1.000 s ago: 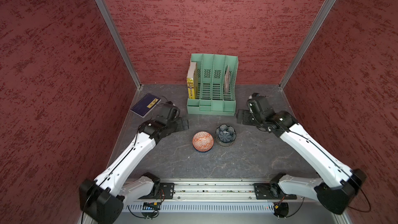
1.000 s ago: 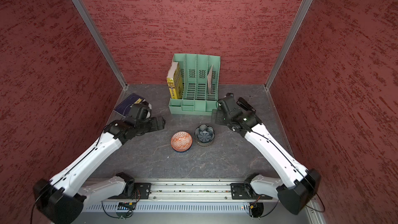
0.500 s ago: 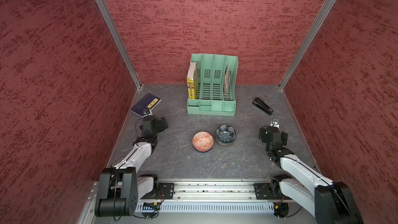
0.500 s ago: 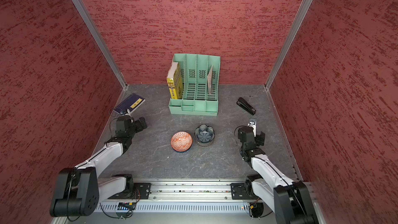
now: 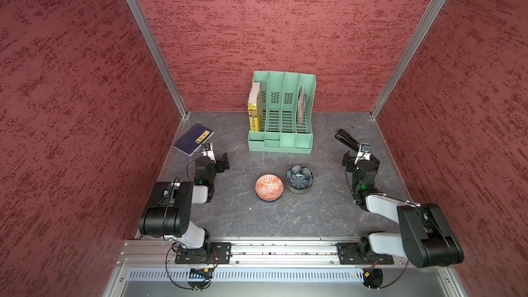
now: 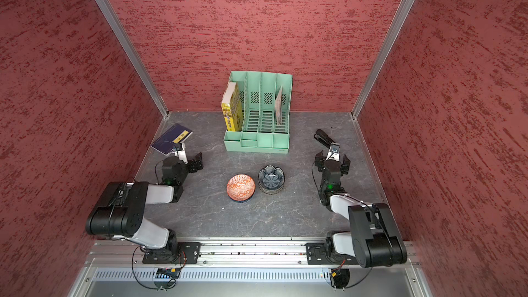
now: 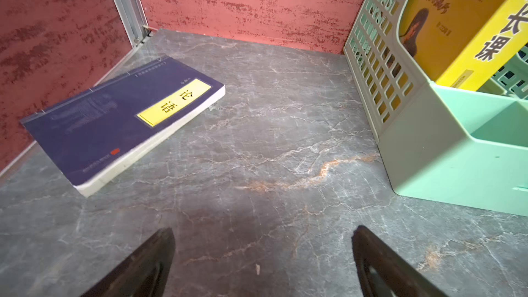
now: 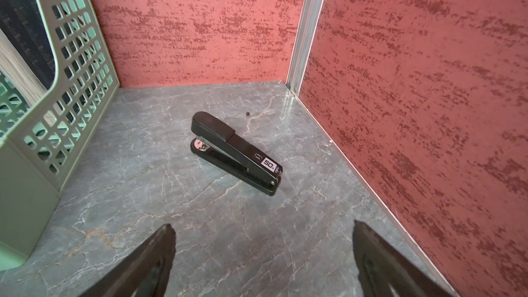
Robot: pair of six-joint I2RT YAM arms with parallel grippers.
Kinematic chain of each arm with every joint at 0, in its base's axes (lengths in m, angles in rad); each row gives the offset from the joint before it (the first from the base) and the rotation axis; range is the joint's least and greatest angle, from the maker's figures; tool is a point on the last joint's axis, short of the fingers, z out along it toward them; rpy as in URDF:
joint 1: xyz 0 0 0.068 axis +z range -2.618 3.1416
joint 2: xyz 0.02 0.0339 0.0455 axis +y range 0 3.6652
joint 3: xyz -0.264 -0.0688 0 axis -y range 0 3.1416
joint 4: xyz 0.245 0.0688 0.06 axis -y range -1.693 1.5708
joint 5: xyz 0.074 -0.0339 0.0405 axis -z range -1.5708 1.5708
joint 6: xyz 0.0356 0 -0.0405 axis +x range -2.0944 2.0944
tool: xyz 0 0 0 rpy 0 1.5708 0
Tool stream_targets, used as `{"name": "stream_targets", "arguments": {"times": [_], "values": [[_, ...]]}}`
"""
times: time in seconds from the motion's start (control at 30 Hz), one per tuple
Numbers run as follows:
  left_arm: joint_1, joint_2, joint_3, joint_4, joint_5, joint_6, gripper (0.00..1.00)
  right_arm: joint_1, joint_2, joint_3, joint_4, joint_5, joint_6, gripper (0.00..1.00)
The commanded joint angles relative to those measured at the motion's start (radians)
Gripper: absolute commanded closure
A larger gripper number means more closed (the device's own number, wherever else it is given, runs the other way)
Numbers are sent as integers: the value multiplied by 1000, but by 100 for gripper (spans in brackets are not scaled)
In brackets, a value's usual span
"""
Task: Stack the bowls
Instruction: Reset both arms
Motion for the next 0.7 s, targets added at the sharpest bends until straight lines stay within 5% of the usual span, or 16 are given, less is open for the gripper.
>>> {"name": "stream_targets", "arguments": {"times": [0.0, 0.67], "values": [[7, -4, 13, 65, 22, 31, 0, -12, 1, 20, 13, -35, -9, 2], [6, -4, 14, 68, 21, 31, 0, -45, -45, -39, 67, -142, -5, 2]]}}
